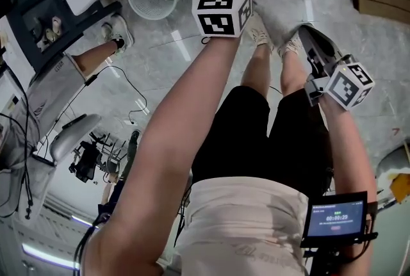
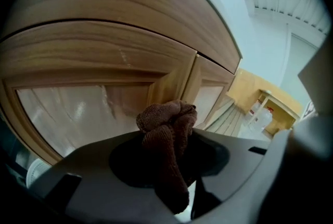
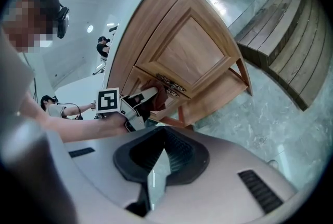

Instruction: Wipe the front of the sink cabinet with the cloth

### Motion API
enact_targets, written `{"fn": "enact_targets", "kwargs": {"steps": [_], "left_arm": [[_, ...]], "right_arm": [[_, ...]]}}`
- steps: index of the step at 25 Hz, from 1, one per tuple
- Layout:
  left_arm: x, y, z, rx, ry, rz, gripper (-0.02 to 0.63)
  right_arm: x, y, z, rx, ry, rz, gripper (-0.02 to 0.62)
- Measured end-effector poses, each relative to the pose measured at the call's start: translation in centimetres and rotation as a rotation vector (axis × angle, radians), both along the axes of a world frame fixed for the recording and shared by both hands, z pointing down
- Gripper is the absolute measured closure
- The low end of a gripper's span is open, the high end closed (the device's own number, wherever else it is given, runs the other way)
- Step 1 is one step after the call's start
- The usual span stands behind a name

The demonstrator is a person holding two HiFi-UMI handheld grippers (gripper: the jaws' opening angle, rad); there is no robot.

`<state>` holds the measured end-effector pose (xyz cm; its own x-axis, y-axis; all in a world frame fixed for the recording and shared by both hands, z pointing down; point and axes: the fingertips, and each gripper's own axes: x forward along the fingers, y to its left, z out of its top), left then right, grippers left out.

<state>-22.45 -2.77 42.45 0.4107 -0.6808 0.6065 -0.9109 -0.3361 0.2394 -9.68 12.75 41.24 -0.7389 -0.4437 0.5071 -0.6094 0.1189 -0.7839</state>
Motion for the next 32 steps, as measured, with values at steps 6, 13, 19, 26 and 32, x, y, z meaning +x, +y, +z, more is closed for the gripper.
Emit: {"fn": "enact_targets", "kwargs": {"steps": [6, 13, 19, 26, 32], "left_arm": [[4.1, 1.4, 0.3, -0.014, 0.041, 0.135, 0.439], [2.6, 0.3, 1.0, -0.035, 0.100, 0.053, 0.439], [0.9, 0.2, 0.2, -0.015, 0.155, -0.014, 0.440], [-3.7, 1.0, 1.8, -0.041, 0.112, -0.144, 0.443], [-6.9, 0.6, 3.2, -0.054, 0.023, -0.159, 0.443]], "right_arm": [[-0.3, 0.2, 0.0, -0.010, 0.007, -0.021, 0.583], [-0.3, 0.5, 0.2, -0.013, 0.013, -0.037, 0.583], [-0.9, 0.8, 0.2, -0.017, 0.008, -0.055, 0.583], [-0.8, 0.7, 0.2, -0.019, 0.009, -0.057, 0.583], [-0.6, 1.0, 0.5, -0.028, 0.018, -0.063, 0.583]]}}
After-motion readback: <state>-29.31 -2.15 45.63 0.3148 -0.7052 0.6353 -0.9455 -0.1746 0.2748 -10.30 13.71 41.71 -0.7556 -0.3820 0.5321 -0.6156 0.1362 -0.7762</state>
